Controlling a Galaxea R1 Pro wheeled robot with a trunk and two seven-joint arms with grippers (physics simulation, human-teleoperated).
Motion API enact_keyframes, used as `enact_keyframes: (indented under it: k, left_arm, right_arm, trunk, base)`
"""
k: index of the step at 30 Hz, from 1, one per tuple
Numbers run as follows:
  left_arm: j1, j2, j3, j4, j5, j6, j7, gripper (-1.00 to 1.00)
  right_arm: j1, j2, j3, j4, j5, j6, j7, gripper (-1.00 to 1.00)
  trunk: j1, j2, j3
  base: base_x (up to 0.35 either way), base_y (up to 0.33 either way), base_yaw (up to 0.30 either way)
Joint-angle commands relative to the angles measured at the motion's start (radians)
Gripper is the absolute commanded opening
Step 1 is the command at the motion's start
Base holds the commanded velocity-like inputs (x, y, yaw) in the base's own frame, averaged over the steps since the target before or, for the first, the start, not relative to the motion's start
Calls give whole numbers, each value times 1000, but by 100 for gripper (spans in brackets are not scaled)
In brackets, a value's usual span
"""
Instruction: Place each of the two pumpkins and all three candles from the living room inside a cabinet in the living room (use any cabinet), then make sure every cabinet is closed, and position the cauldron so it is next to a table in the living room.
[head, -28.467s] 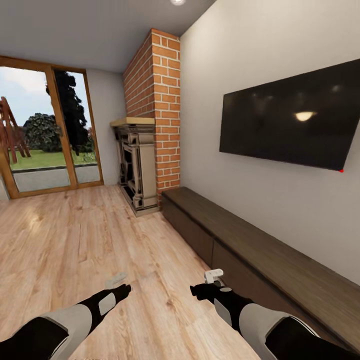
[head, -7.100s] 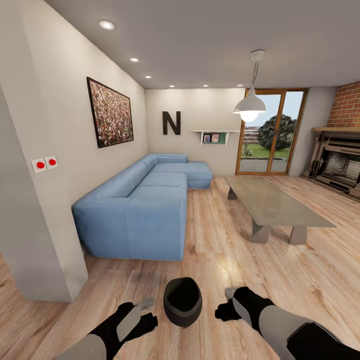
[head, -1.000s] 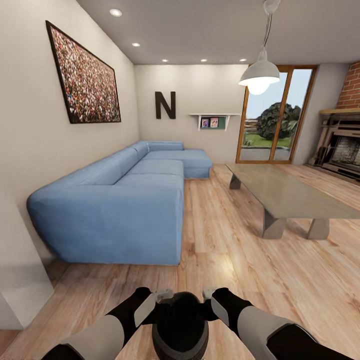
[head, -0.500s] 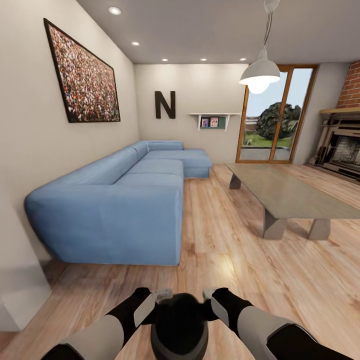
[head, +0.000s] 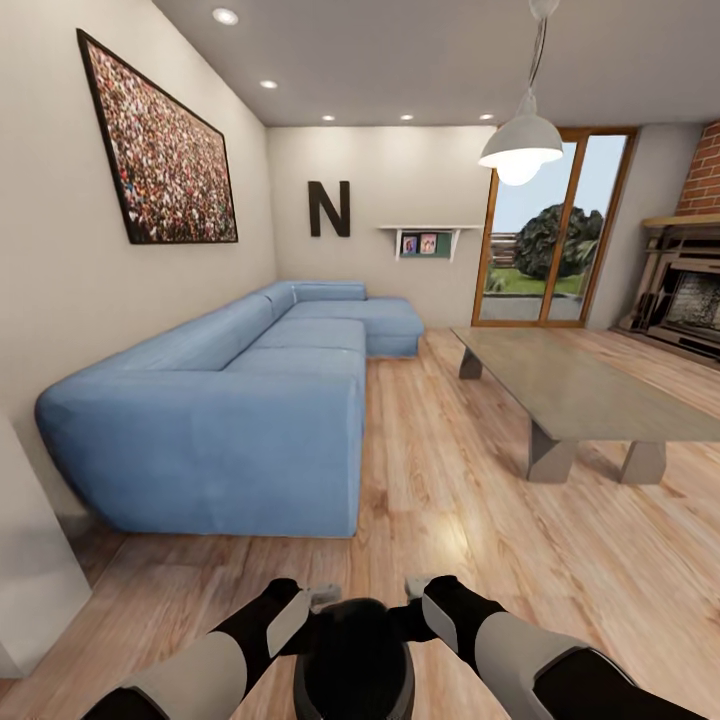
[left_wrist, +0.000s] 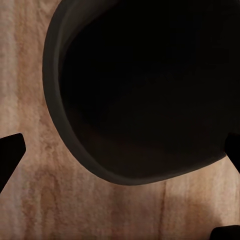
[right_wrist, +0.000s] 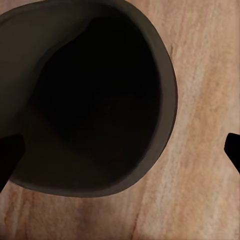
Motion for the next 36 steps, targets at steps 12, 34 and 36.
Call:
enact_keyframes:
  k: [12,34,36]
  left_arm:
    - [-1,1,-6,0,11,3,8,100]
    - [0,2,-6,0,11,3,8,100]
    - [0,2,-6,0,11,3,8,100]
  right_arm:
    - [-1,0,7,1,-4,4,1,100]
    - [-1,0,7,1,-4,4,1,100]
    - [-1,0,7,1,-4,4,1,100]
  trunk:
    - [46,-85,-39]
    - [86,-151,-117]
    - [87,-151,-125]
  base:
    - [0,0,0]
    - [0,0,0]
    - [0,0,0]
